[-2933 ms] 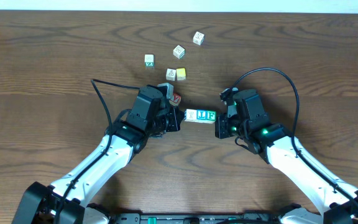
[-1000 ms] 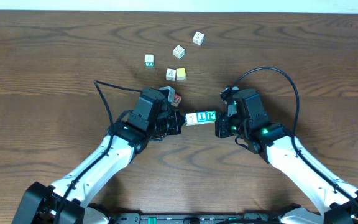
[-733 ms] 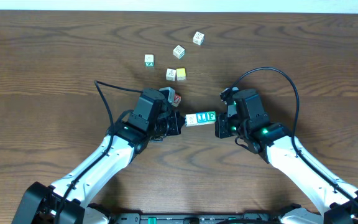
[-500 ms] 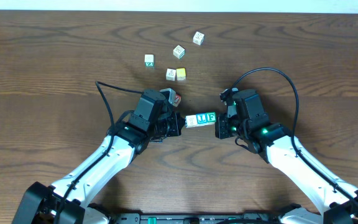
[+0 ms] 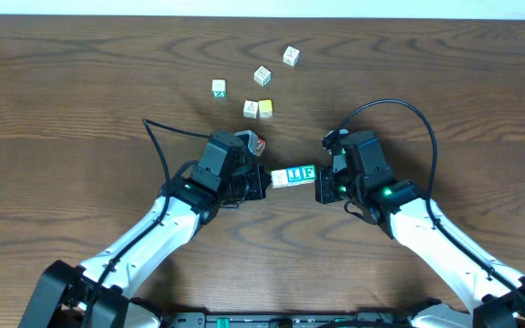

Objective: Lift 3 blocks

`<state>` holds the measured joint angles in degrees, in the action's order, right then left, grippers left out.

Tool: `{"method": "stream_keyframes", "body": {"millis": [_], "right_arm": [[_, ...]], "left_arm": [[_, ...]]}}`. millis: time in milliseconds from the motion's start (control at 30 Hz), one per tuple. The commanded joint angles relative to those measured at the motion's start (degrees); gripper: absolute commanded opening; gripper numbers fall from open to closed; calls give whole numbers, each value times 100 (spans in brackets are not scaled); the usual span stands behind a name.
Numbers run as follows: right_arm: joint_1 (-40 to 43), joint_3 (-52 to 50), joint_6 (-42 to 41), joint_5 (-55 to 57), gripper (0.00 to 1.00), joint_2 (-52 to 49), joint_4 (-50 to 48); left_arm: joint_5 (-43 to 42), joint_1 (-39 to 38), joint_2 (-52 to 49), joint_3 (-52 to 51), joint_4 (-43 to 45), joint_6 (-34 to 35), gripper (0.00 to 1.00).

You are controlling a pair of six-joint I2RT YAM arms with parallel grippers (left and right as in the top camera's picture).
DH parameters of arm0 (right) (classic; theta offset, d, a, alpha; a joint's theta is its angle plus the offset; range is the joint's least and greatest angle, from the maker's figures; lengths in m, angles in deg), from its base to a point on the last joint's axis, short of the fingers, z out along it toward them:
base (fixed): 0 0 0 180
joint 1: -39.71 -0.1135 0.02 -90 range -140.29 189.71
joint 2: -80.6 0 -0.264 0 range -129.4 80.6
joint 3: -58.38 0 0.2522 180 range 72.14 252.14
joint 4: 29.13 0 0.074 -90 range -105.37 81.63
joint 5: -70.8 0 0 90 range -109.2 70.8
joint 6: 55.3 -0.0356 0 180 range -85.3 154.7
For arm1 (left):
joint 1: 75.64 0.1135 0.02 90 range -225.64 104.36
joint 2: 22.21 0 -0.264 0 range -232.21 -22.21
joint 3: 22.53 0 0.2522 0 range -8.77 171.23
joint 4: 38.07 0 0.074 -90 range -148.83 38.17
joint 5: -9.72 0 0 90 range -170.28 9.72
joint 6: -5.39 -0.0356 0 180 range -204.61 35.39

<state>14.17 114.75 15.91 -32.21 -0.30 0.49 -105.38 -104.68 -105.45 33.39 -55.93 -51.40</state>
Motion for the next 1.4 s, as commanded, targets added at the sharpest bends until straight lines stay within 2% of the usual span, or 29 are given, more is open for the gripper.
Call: {"method": "stream_keyframes", "body": {"millis": [0, 1367], "right_arm": [[-457, 313, 66, -1421, 1, -221, -175], [-570, 313, 68, -1119, 1, -431, -345]], "left_arm": [[-822, -319, -70, 319, 155, -37, 7], [-678, -319, -538, 319, 188, -35, 7]]}}
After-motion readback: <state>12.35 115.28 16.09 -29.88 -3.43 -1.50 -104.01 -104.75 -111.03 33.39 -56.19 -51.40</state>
